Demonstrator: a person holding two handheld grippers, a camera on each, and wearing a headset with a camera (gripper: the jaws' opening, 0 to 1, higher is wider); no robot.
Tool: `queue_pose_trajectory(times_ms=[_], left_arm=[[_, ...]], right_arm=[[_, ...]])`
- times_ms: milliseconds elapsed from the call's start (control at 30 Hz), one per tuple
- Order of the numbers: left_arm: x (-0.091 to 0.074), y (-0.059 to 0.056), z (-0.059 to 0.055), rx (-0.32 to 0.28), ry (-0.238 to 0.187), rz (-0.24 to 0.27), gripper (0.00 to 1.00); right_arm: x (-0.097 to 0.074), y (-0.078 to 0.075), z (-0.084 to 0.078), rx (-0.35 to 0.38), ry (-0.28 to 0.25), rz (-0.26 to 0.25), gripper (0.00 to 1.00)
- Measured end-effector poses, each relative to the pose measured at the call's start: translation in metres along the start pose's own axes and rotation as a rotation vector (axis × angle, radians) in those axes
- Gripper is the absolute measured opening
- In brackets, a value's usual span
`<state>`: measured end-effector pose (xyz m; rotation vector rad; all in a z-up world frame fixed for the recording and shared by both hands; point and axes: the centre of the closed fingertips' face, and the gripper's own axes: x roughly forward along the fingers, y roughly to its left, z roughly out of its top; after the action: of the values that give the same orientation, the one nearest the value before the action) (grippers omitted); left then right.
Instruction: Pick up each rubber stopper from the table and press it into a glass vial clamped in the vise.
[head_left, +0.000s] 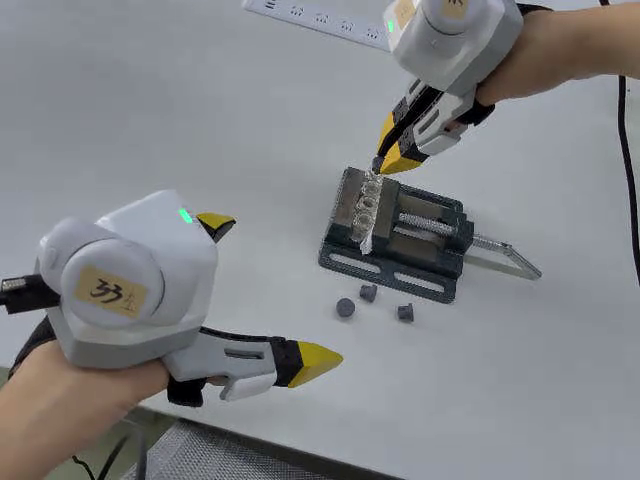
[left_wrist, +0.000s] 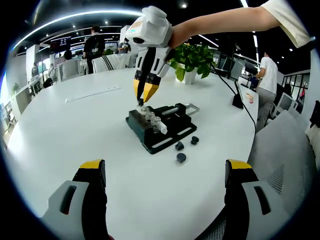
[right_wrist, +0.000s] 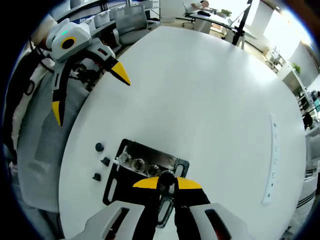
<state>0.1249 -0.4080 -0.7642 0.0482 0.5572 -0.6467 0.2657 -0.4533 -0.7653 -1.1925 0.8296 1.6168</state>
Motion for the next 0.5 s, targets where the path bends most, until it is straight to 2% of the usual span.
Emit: queue_pose_trajectory(times_ms=[300,367,400,467,500], left_arm=[[0.0001,0.001,-0.0034,-0.009,0.0,0.001,0.99],[0.0004,0.001,-0.0038,-0.01,0.001,0.0,0.99],[0.0007,0.0012,-0.0041,-0.011,0.001,0.001,0.99],[0.0012,0.0014,-0.0046,-0.014,0.001,0.0,0.99],[0.0015,0.0009,-0.004,-0.014,0.0,-0.001,0.99]], right_arm=[[0.0011,-0.0016,-0.0023,-0.029,0.03,0.003,0.05],[0.0015,-0.0008,-0.0015,-0.014,0.043,0.006,0.05],[0.0021,-0.0017,-0.0023,0.026,0.057,0.006,0.05],[0.0027,-0.003,-0.0019,0.024,0.061,0.008,0.05],[0.0029,-0.0036,-0.0025,0.054,0.064,0.009,0.05]])
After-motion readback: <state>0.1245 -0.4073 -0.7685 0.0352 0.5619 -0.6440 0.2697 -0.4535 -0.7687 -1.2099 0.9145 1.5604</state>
